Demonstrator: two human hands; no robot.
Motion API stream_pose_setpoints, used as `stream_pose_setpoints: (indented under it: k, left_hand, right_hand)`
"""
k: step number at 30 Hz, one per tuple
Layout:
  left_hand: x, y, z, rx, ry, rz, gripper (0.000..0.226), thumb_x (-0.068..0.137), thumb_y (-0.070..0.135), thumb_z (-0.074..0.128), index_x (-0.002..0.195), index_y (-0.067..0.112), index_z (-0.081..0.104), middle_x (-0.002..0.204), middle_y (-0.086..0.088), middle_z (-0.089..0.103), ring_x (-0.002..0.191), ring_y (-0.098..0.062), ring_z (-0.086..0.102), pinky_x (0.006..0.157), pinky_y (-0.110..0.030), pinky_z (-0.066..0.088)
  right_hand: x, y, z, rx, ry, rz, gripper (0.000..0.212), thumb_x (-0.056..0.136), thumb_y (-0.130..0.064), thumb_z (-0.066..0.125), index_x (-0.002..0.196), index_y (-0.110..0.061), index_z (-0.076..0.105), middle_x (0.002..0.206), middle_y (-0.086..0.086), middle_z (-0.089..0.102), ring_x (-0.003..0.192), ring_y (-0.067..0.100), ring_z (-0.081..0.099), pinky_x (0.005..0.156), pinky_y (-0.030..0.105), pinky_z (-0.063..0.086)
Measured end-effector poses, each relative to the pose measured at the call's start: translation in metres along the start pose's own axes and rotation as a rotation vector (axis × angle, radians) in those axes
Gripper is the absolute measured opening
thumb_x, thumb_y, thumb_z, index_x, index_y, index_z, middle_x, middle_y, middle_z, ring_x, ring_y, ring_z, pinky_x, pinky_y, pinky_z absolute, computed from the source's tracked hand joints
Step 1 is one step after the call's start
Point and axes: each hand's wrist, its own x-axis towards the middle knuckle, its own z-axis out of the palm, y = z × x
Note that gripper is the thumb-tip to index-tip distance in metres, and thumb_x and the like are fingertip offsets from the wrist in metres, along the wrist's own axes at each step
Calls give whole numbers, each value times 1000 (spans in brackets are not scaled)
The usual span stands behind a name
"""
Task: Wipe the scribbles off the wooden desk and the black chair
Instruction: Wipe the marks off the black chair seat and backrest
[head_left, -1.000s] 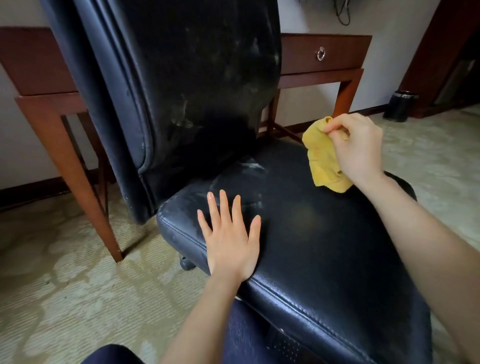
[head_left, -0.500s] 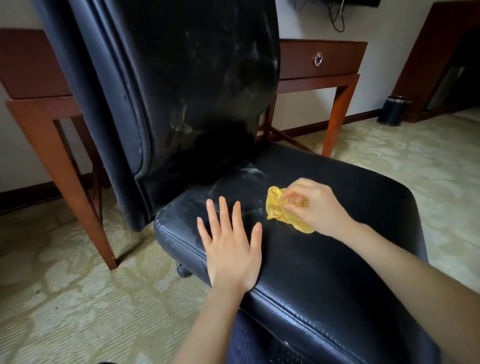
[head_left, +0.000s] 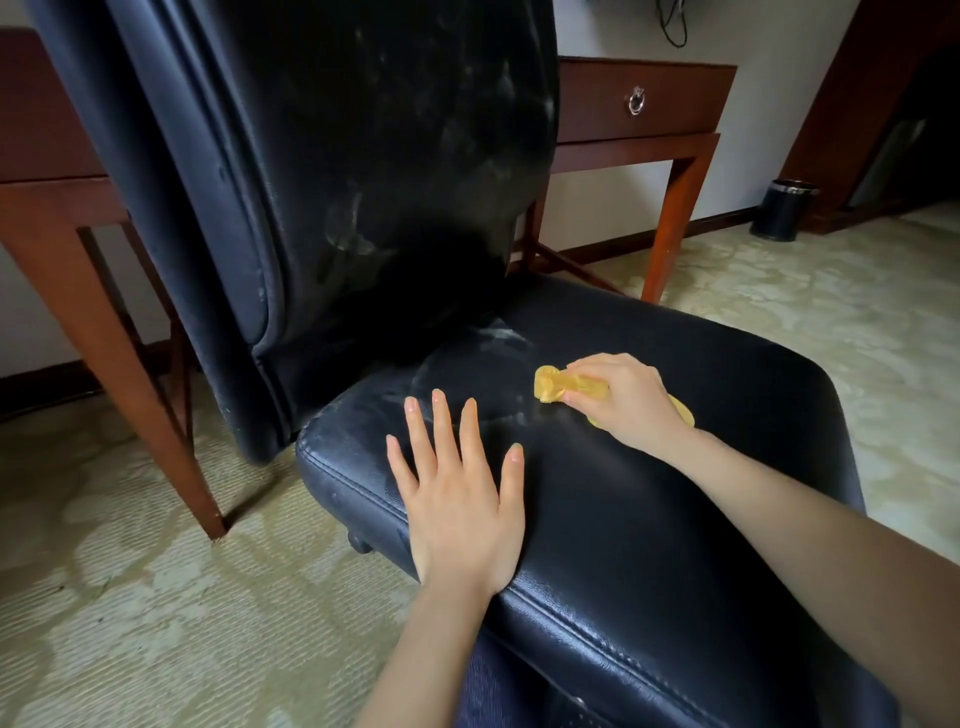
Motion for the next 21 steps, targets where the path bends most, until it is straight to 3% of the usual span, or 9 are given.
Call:
stream_pose_setpoints:
  k: [3,7,10,14,18,21]
  left_hand:
    - [-1,-1,1,-10,7,0,74,90,56,6,149,16,23,159,-4,7,142,-16,-20,113,-40,-16]
    - [0,-1,4,-29,46,-16,71,93,54,10,148,12,27,158,-6,12,145,-20,-10,115,-41,-11]
    - [1,-1,4,-41,48,-29,71,93,53,9,149,12,24,159,-6,11,145,-20,-9,115,-41,-12]
    - [1,-2,1,-50,16,-37,74,90,55,2,151,14,15,159,-3,2,143,-16,-19,115,-40,-16]
    - [1,-2,0,-44,-19,-40,80,87,61,-7,151,15,11,159,-2,-2,143,-15,-21,115,-41,-16]
    - [1,-1,-3,-10,-61,-52,81,84,59,-8,151,17,8,160,-1,-5,143,-16,-21,114,-41,-18]
  right_hand:
    - [23,-1,10,-3,62,72,18,86,-36,67,95,-22,75,109,-7,66,106,18,56,87,38,36]
    - [44,-14,27,5,97,170,26,88,-42,63,98,-21,75,109,-2,65,105,23,53,90,41,36]
    - [36,-23,28,42,10,29,23,90,-36,62,106,-23,73,104,-4,63,103,21,48,93,38,38]
    - [-1,-30,15,127,-118,-248,19,87,-27,67,105,-23,73,99,-7,65,90,13,46,82,14,29]
    - [-35,-34,3,202,-196,-431,25,84,-41,62,104,-30,73,94,-13,64,88,6,47,86,10,33]
    - [-51,-31,-6,222,-241,-493,28,83,-41,60,104,-28,73,88,-25,53,88,0,42,85,10,36]
